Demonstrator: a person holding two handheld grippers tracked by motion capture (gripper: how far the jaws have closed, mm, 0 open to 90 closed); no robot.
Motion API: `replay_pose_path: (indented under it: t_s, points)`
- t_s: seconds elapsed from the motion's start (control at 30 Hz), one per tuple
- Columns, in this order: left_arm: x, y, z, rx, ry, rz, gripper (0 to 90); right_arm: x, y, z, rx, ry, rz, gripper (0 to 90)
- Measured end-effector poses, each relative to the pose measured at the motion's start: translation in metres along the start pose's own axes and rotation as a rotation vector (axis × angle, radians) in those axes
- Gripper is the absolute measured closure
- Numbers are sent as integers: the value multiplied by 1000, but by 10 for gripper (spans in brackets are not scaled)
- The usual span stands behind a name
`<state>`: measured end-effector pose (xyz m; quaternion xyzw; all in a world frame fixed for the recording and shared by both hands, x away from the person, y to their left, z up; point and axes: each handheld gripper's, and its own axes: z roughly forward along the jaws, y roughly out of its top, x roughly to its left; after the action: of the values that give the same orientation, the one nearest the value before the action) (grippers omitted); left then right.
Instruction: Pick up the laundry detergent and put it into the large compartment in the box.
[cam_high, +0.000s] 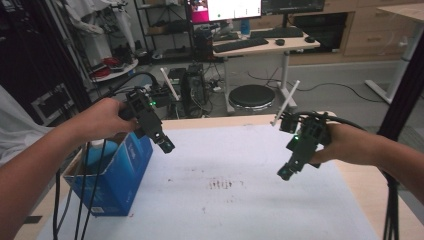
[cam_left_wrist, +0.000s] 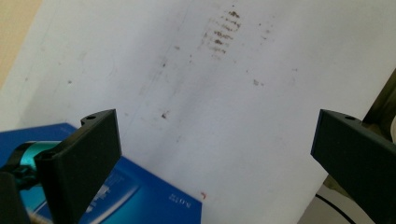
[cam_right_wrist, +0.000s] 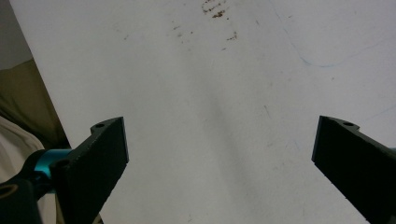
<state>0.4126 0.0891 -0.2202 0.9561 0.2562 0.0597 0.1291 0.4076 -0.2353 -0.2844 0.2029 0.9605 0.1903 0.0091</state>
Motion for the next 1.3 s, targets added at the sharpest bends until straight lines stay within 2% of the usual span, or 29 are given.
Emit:
replay_pose_path:
  t_s: [0.07, 0.13, 0.2, 0.3, 0.4, 0.53, 0.63, 0.7, 0.83, 0.97, 1.3]
  points:
    - [-4, 7, 8, 15, -24, 7, 17, 0, -1, 1, 3, -2, 2, 28]
    - [-6, 13, 17, 35, -9, -19, 17, 0, -2, 2, 2, 0, 3, 28]
    - [-8, 18, 23, 32, 4, -33, 17, -1, -2, 3, -2, 1, 1, 28]
    - [-12, 23, 33, 15, -26, -18, 17, 0, -1, 5, -3, 0, -6, 27]
    - [-18, 29, 44, 27, -12, -7, 17, 0, 0, 6, -7, -2, -13, 28]
    - [-23, 35, 57, 39, -2, -24, 17, 0, 2, 10, -3, -9, -29, 28]
    - [-26, 38, 65, 51, 12, -22, 17, 0, 4, 12, 2, -4, -32, 27]
    - [-27, 39, 69, 53, 31, -20, 17, 0, 5, 13, 5, -6, -35, 28]
    - [-30, 41, 74, 56, 32, -24, 17, -2, 5, 15, 8, -10, -40, 27]
    - [-36, 45, 79, 67, 54, -7, 17, -3, 5, 17, 13, -7, -42, 27]
    - [-36, 45, 88, 75, 31, -2, 17, -3, 6, 22, 24, -2, -46, 28]
